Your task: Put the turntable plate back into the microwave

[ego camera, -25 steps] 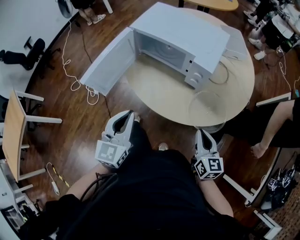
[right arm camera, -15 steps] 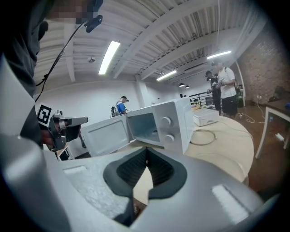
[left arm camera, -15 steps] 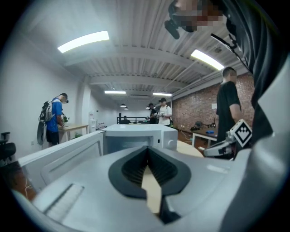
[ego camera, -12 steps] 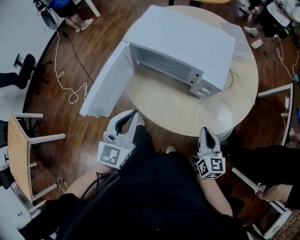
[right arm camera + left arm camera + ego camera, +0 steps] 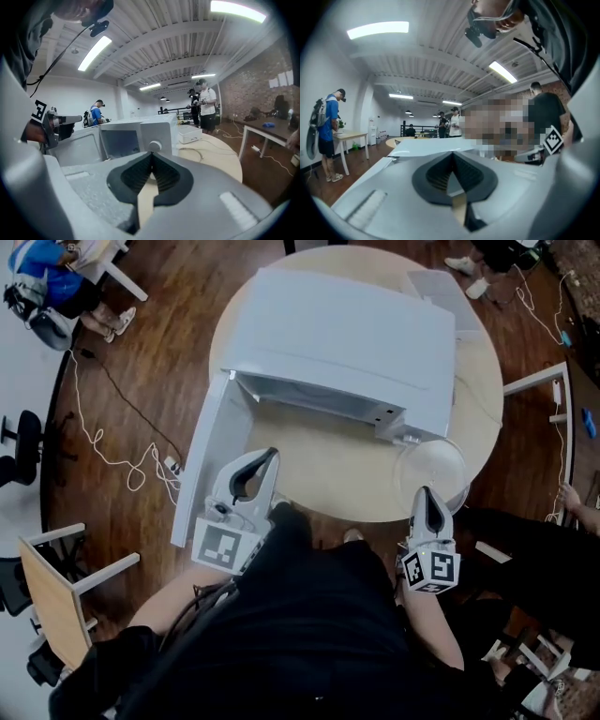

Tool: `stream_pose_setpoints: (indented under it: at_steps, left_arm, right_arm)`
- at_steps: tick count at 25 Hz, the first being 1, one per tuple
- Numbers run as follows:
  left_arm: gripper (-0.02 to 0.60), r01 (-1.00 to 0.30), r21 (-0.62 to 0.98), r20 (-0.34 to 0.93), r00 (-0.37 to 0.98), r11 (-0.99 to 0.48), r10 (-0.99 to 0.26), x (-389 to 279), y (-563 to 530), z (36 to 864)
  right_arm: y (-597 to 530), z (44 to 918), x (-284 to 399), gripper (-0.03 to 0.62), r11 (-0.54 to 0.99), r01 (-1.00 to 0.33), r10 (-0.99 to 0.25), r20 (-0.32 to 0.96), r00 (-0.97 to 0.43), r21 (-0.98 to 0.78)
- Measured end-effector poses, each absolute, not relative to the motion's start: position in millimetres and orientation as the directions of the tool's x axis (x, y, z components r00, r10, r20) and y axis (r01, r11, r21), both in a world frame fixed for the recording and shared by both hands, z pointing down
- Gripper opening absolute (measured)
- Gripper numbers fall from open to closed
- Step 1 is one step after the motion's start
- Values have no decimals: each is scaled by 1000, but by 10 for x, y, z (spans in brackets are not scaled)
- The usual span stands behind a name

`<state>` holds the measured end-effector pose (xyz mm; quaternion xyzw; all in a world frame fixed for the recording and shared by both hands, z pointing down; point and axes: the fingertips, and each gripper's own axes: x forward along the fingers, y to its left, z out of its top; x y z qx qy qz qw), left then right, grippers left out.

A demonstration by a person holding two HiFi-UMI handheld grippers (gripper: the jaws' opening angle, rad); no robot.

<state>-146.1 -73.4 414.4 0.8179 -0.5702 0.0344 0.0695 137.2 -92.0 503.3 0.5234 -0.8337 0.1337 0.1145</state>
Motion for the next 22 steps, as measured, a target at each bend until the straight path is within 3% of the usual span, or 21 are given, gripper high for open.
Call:
stream_pose_setpoints:
  at_steps: [6, 11, 22]
  left_arm:
    - [6, -885, 104, 129, 465, -454, -876, -1542, -882, 4317]
    - [6, -816, 38, 169, 575, -577, -801, -1727, -767, 4531]
    - [6, -648, 138, 77, 761, -749, -645, -1540, -787, 4302]
  right_arm:
    - [-969, 5069, 1125, 2, 328, -941, -888, 312, -338, -83]
    - [-914, 5259, 818, 2, 277, -956, -895, 336, -293, -96]
    - [-746, 5043, 658, 2, 152, -987, -933, 324, -158, -44]
